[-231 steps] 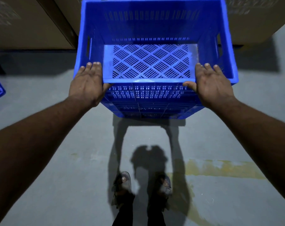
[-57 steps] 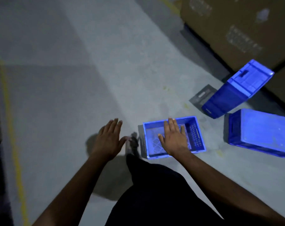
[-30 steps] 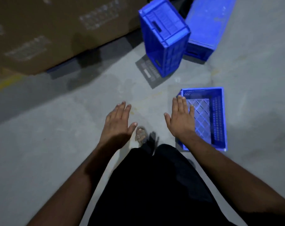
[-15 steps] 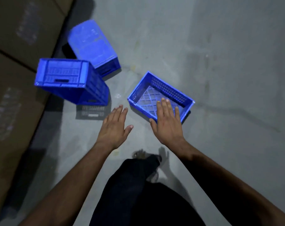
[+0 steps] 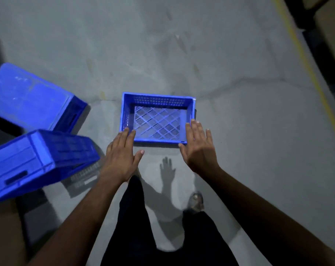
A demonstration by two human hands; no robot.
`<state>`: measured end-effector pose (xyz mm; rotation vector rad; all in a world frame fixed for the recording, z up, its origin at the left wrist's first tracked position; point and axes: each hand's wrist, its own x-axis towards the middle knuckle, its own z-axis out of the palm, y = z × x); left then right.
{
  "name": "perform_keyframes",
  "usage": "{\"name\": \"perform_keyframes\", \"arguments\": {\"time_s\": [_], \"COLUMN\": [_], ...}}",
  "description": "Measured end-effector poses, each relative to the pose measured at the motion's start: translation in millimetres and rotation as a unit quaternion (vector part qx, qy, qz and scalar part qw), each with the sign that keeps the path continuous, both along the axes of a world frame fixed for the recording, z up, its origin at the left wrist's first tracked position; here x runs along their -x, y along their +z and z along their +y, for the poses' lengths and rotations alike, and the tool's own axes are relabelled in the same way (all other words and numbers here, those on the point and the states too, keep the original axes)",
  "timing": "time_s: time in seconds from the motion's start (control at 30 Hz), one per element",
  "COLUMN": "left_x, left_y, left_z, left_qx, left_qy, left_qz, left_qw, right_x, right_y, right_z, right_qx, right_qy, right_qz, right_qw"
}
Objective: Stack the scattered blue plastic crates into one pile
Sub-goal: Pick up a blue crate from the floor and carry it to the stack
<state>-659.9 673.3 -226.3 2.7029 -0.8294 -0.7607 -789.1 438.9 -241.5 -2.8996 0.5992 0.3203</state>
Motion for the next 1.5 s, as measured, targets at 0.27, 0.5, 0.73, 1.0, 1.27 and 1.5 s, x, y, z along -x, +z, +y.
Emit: {"name": "perform_keyframes", "arguments": {"time_s": [0.27, 0.5, 0.73, 1.0, 1.27, 1.5], "left_x": [-124, -163, -155, -187, -236, -274], "left_y": [-155, -306, -407, -468, -478, -492], "left_z": [10, 0, -40, -55, -30, -3], "left_qx": [-0.055, -0.081, -0.065, -0.016, 0.116, 0.157], "left_qy": [-0.106, -0.061, -0.018, 0.269, 0.484, 0.463], "left_qz": [0.013, 0.038, 0.009, 0.011, 0.191, 0.386], "left_qw": [0.993, 0.994, 0.998, 0.963, 0.846, 0.782], "right_x": [-58, -56, -53, -78, -78, -91], "right_y": [-142, -281, -388, -439, -473, -482], "right_z": [-20, -74, -133, -177, -209, -204], "right_qx": [-0.037, -0.069, -0.123, -0.286, -0.55, -0.605], "right_qy": [-0.135, -0.175, -0.174, -0.396, -0.55, -0.505], "right_qz": [0.018, 0.073, 0.101, -0.016, -0.06, -0.082], "right_qw": [0.99, 0.979, 0.972, 0.873, 0.625, 0.61]}}
